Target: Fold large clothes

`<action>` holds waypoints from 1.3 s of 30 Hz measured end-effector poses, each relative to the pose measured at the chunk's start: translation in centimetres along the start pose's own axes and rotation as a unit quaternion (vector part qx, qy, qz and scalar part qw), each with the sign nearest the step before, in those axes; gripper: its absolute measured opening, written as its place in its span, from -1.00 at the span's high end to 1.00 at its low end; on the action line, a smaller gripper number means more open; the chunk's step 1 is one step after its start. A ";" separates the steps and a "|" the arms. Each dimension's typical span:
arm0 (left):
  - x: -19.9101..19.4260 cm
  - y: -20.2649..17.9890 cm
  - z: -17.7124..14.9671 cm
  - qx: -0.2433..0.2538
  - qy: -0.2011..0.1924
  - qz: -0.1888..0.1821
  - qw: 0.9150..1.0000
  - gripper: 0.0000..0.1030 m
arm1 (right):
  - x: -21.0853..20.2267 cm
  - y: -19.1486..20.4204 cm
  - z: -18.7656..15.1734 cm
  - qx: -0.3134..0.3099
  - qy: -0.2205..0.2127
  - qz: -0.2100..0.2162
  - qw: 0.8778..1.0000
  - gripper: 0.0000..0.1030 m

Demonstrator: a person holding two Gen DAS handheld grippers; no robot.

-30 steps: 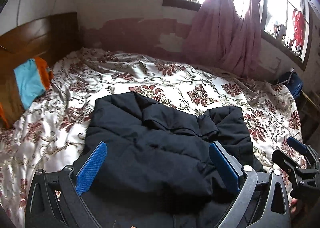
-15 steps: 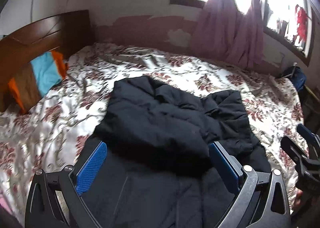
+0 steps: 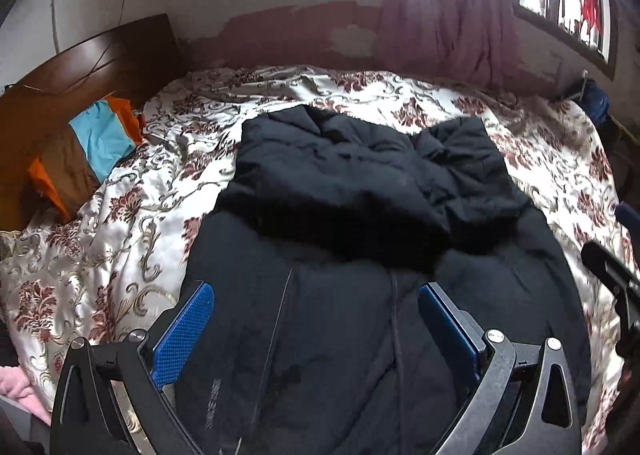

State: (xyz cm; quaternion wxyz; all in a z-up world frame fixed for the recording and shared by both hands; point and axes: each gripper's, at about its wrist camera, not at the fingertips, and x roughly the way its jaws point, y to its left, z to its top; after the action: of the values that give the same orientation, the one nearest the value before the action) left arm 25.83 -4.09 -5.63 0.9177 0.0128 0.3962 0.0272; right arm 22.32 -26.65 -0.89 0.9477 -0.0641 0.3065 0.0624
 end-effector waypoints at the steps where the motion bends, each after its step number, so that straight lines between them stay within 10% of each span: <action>1: -0.2 0.2 -0.4 0.000 0.001 -0.003 1.000 -0.99 | -0.5 0.3 -0.3 -0.001 0.001 -0.002 1.000 -0.96; 28: -3.0 4.3 -9.3 0.046 0.077 0.029 0.996 -0.99 | -4.6 3.1 -8.7 -0.019 0.118 -0.041 0.992 -0.96; 39: -4.7 5.1 -14.5 0.133 0.096 0.035 0.986 -0.99 | -5.3 6.2 -15.4 -0.148 0.189 -0.021 0.971 -0.96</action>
State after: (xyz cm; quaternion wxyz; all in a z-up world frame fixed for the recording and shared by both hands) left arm 11.81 0.71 -11.93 0.8639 0.1464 0.4818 0.0076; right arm 8.25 -23.38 -10.68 0.8538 -0.2204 0.4658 0.0742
